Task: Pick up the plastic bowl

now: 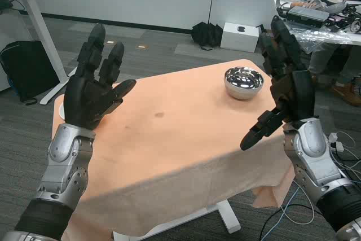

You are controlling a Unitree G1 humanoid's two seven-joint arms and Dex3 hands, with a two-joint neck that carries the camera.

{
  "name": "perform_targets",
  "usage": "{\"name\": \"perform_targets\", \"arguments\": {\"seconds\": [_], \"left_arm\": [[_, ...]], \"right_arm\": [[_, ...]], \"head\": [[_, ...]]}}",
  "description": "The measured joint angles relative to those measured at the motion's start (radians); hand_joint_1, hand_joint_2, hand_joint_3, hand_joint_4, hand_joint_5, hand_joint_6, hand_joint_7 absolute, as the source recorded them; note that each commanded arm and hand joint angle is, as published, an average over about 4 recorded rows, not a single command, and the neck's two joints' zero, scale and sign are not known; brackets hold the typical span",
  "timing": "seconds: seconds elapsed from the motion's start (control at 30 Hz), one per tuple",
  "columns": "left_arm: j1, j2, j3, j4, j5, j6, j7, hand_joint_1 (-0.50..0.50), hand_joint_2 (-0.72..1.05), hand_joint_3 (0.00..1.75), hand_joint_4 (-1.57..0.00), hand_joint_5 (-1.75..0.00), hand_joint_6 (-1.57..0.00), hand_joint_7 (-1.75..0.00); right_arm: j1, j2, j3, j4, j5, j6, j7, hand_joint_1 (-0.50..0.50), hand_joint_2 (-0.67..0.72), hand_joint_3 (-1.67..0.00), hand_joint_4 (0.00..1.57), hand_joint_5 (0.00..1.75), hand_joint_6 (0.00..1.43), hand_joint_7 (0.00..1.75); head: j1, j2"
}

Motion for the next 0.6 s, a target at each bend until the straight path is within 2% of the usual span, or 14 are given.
{"name": "perform_targets", "arguments": {"seconds": [0.07, 0.17, 0.23, 0.37, 0.6], "left_arm": [[0.001, 0.0, -0.001, 0.009, 0.025, -0.043, 0.068, -0.5, -0.64, 0.02, 0.0, 0.0, 0.0, 0.0], [0.004, 0.0, 0.004, 0.033, 0.088, -0.174, 0.264, -0.5, -0.64, 0.09, 0.0, 0.0, 0.0, 0.0], [0.009, 0.003, 0.011, 0.041, 0.102, -0.223, 0.325, -0.5, -0.59, 0.04, 0.0, 0.0, 0.0, 0.0], [0.011, 0.005, 0.014, 0.045, 0.105, -0.233, 0.339, -0.5, -0.61, 0.04, 0.0, 0.0, 0.0, 0.0], [0.012, 0.005, 0.014, 0.045, 0.105, -0.233, 0.339, -0.5, -0.55, 0.04, 0.0, 0.0, 0.0, 0.0]], "right_arm": [[0.005, 0.02, -0.043, -0.042, -0.037, 0.05, 0.004, -0.46, 0.55, 0.0, 0.0, 0.0, 0.0, 0.0], [0.014, 0.074, -0.179, -0.178, -0.135, 0.174, 0.018, -0.46, 0.53, 0.0, 0.0, 0.0, 0.0, 0.0], [0.015, 0.087, -0.234, -0.228, -0.16, 0.202, 0.021, -0.46, 0.53, 0.0, 0.0, 0.0, 0.0, 0.0], [0.017, 0.092, -0.25, -0.239, -0.168, 0.215, 0.022, -0.46, 0.53, 0.0, 0.0, 0.0, 0.0, 0.0], [0.021, 0.094, -0.25, -0.239, -0.169, 0.216, 0.022, -0.46, 0.53, 0.0, 0.0, 0.0, 0.0, 0.0]], "head": [[-0.016, 0.001], [-0.033, 0.001], [-0.033, 0.001], [-0.034, -0.001], [-0.033, -0.007]]}}
